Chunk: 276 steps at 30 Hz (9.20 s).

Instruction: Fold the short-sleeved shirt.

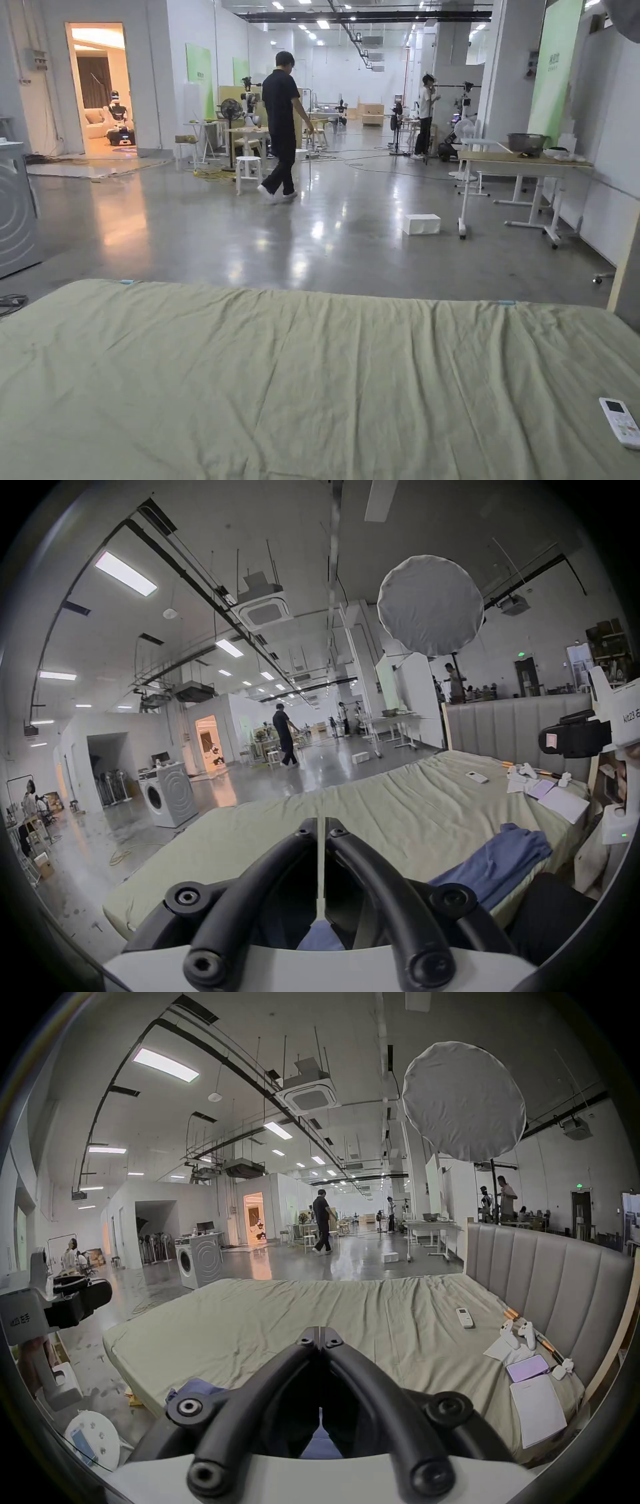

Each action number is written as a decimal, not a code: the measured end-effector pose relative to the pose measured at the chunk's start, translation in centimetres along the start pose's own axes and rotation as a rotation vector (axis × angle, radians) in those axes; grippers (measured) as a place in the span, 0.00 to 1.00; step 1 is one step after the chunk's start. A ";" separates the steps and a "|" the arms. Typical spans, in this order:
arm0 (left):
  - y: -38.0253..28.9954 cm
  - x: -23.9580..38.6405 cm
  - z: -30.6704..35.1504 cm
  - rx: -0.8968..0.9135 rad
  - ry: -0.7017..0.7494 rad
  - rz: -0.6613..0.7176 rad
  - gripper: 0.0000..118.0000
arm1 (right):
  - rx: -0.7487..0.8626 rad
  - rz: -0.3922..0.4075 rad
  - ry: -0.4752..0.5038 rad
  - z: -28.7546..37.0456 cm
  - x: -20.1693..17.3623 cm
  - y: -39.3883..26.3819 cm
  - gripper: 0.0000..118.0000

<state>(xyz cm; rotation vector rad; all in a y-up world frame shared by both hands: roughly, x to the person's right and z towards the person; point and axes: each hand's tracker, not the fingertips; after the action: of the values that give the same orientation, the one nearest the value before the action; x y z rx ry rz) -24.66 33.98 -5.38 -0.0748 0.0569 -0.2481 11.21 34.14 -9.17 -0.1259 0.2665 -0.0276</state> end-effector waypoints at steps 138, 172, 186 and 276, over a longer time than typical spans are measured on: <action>-26.2 -1.4 -24.2 -0.849 -0.505 1.314 0.11 | -0.329 -0.253 -0.142 3.3 6.4 -8.7 0.00; -12.7 9.5 -24.1 -0.758 -0.543 0.654 0.67 | -0.366 -0.317 -0.175 5.4 7.5 -11.6 0.00; -22.0 16.4 -24.7 -1.068 -0.576 0.771 0.02 | -0.424 -0.271 -0.117 4.0 5.5 -11.6 0.00; 4.4 -7.6 -8.5 0.049 0.053 0.008 0.76 | -0.081 -0.158 -0.020 -9.2 3.7 -0.6 0.00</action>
<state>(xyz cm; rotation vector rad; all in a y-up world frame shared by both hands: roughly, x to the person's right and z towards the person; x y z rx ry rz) -31.55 39.58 -13.84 -0.0196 0.1033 -0.2434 12.36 32.26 -18.89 -0.2271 0.2371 -0.1720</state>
